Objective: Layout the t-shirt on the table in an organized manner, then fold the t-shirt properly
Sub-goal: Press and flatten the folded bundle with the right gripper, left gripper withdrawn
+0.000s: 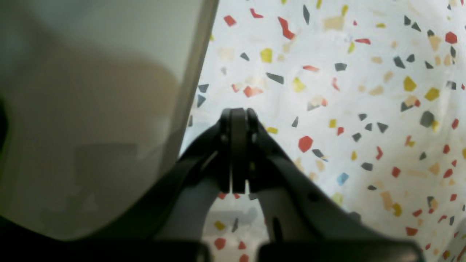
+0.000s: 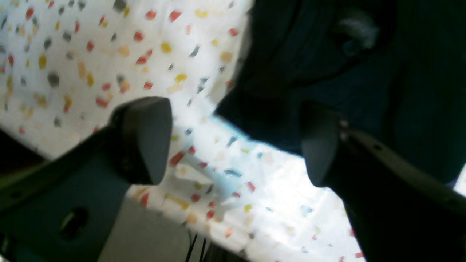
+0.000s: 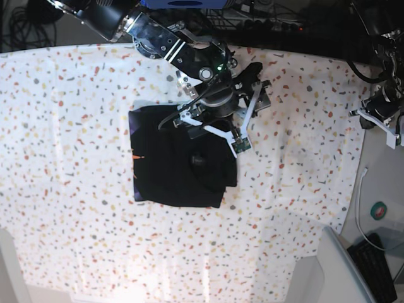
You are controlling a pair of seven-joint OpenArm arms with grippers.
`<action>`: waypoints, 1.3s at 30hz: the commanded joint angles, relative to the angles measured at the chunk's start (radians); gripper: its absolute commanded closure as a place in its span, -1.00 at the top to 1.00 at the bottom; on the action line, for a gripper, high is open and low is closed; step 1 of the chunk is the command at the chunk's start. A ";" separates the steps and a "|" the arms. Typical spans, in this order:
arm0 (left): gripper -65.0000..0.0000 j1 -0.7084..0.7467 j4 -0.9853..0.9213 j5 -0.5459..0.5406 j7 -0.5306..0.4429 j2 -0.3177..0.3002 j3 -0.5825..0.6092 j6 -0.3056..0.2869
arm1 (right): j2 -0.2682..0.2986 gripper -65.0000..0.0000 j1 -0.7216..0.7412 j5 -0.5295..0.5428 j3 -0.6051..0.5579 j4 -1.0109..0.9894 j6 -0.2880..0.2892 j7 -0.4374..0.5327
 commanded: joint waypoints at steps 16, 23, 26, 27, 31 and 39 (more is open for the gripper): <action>-1.00 0.014 0.015 -0.007 -0.018 -0.017 -0.005 -0.006 | 0.020 -0.10 0.035 -0.013 -0.005 -0.139 0.000 0.172; -1.00 0.010 0.015 -0.007 -0.018 -0.016 0.003 -0.006 | 0.064 -1.00 0.053 -0.013 -0.008 -0.131 0.000 0.172; -1.00 0.006 0.015 -0.007 -0.018 -0.014 0.003 -0.006 | 0.064 -1.00 0.026 -0.013 -0.008 -0.067 0.000 0.169; -1.00 0.006 0.015 -0.007 -0.018 -0.013 0.003 -0.006 | 0.064 -1.00 0.017 -0.013 -0.010 -0.034 0.000 0.164; -1.00 0.006 0.013 -0.007 -0.018 -0.013 0.003 -0.006 | 0.064 -1.00 -0.020 -0.013 -0.013 0.072 0.000 0.163; -1.00 0.006 0.013 -0.007 -0.018 -0.014 0.003 -0.006 | 0.060 -1.00 -0.033 -0.010 -0.013 0.041 0.000 0.126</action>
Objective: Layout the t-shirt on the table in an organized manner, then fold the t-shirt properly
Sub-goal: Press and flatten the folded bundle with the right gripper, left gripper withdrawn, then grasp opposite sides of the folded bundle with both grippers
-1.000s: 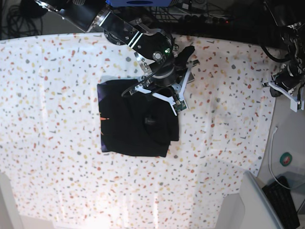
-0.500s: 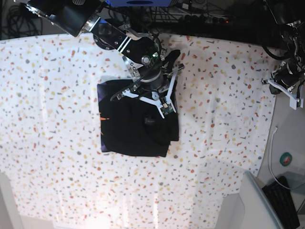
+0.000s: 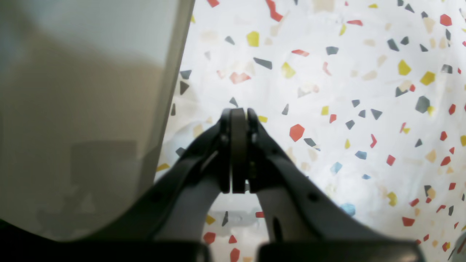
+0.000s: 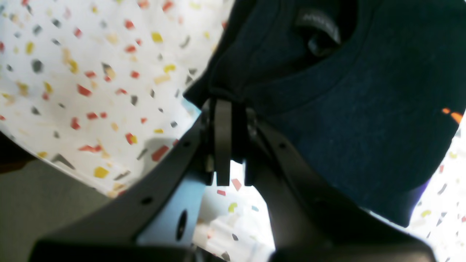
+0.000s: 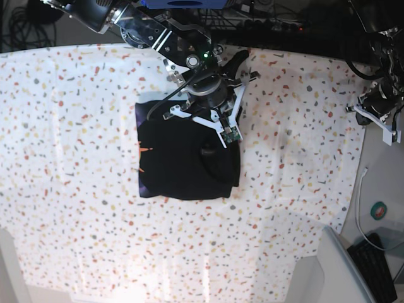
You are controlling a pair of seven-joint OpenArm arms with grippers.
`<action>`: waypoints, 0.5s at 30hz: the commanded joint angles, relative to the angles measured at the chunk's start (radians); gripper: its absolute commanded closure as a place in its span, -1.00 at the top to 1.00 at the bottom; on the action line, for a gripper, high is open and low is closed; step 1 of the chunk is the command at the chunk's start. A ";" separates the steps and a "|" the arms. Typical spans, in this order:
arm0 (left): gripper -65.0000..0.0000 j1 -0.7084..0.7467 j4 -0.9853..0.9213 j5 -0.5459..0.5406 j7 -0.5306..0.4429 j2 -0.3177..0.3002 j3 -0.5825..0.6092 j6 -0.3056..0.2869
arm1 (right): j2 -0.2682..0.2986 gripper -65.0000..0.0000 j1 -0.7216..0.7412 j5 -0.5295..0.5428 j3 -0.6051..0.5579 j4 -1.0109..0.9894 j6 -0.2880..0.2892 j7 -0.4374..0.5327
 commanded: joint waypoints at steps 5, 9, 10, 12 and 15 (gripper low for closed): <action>-1.00 -0.012 0.014 -0.007 -0.017 -0.018 0.015 -0.003 | -0.019 -1.00 0.009 -0.008 0.000 -0.026 0.000 0.024; -1.00 -0.012 0.023 -0.011 -0.017 -0.018 0.101 -0.003 | -0.041 -1.00 0.009 -0.008 0.002 -0.041 0.000 0.024; -1.00 -0.012 0.023 -0.013 -0.017 -0.018 0.115 -0.003 | -0.042 -1.00 0.009 -0.008 0.002 -0.041 0.000 0.024; -1.00 -0.018 0.023 -0.014 -0.017 -0.013 0.135 -0.001 | -0.045 -1.00 0.009 -0.008 0.002 -0.041 0.000 0.024; -1.00 -0.042 0.023 -0.008 -0.017 0.015 0.129 -0.001 | -0.045 -1.00 0.009 -0.007 0.002 -0.043 0.000 0.023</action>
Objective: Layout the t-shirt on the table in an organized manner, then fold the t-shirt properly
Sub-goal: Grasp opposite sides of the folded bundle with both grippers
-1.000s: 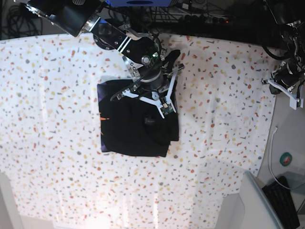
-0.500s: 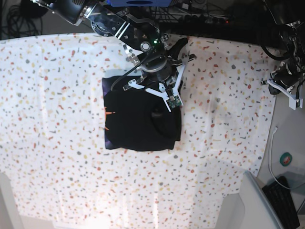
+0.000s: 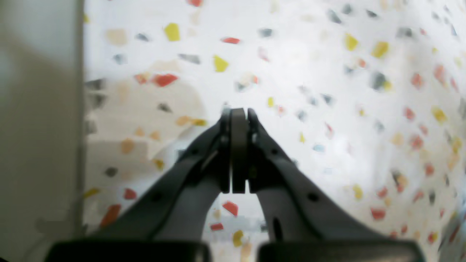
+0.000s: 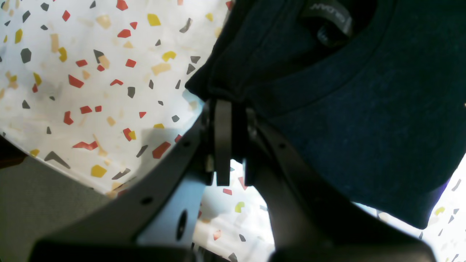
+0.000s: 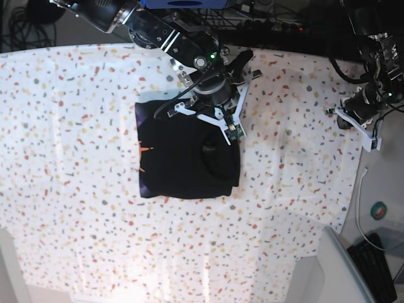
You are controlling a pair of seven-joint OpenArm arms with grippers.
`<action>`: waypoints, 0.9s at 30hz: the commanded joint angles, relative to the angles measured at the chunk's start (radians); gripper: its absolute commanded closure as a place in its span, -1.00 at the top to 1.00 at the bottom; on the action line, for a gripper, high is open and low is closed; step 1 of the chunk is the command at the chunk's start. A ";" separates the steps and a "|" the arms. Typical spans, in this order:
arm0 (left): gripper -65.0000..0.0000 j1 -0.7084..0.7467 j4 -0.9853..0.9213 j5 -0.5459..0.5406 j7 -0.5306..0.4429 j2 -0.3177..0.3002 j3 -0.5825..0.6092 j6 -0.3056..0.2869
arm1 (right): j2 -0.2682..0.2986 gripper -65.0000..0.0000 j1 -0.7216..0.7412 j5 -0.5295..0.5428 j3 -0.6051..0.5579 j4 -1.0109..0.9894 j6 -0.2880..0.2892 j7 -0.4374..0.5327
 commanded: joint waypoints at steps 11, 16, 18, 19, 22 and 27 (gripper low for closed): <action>-1.00 -0.053 0.191 -0.028 0.118 0.057 0.002 -0.012 | -0.009 0.05 0.015 0.106 0.001 0.040 0.000 0.009; 0.10 -0.059 0.335 -0.219 0.247 0.119 0.007 -0.012 | 0.090 0.06 0.003 0.107 0.007 0.255 -0.002 0.008; 0.61 -0.060 0.335 -0.344 0.268 0.119 0.012 -0.012 | 0.135 0.06 -0.002 0.104 0.023 0.326 -0.005 0.008; 0.82 -0.060 0.328 -0.403 0.270 0.119 0.019 -0.012 | 0.153 0.06 -0.003 0.107 0.050 0.349 -0.005 0.008; 1.00 -0.073 0.281 -0.511 0.270 0.110 0.113 -0.012 | 0.175 0.06 -0.025 0.109 0.145 0.358 -0.005 0.008; 1.00 -0.097 0.142 -0.515 0.184 0.113 0.272 -0.012 | 0.195 0.06 -0.071 0.107 0.270 0.361 -0.002 0.009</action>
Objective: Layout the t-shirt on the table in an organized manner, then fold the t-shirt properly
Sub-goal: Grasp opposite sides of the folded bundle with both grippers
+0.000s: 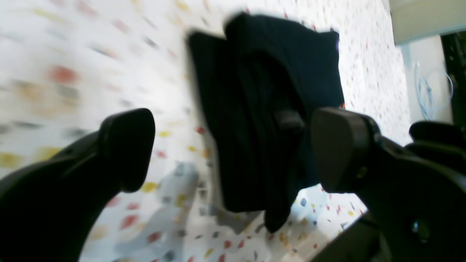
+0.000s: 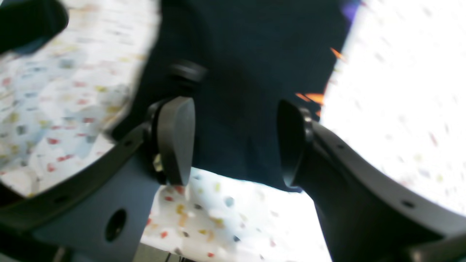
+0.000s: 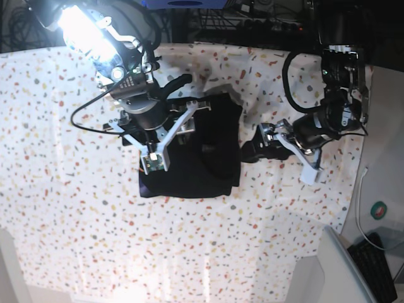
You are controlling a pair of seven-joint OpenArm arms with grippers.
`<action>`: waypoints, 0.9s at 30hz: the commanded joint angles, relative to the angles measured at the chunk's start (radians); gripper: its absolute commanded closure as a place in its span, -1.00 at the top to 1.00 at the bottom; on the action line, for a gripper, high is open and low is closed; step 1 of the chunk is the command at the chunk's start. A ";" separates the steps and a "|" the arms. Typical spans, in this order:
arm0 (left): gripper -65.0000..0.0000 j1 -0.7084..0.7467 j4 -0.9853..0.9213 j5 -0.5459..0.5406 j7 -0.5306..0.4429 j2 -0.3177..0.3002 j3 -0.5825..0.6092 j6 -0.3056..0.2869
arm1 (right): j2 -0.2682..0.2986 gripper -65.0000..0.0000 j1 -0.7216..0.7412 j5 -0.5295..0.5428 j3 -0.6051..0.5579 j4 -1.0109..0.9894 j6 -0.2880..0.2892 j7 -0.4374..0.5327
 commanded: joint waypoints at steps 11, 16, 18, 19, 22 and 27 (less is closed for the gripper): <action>1.00 -0.107 -0.257 -0.017 -0.173 0.015 0.207 -0.008 | 0.060 0.05 -0.013 -0.005 0.051 0.018 0.002 0.027; 1.00 -0.163 -0.368 -0.015 -0.175 0.050 0.270 -0.008 | 0.056 0.05 -0.034 -0.005 0.110 0.018 0.002 0.027; 1.00 -0.183 -0.404 -0.015 -0.175 0.055 0.276 -0.008 | 0.059 0.05 -0.041 -0.005 0.131 0.018 0.002 0.027; 1.00 -0.188 -0.418 -0.015 -0.175 0.055 0.278 -0.008 | 0.059 0.05 -0.051 -0.005 0.145 0.018 0.002 0.027; 1.00 -0.190 -0.449 -0.015 -0.175 0.055 0.278 -0.008 | 0.059 0.05 -0.068 -0.005 0.193 0.018 0.002 0.027; -0.30 -0.210 -0.489 0.043 -0.170 0.050 0.278 -0.005 | 0.059 0.05 -0.099 -0.005 0.271 0.018 0.002 0.029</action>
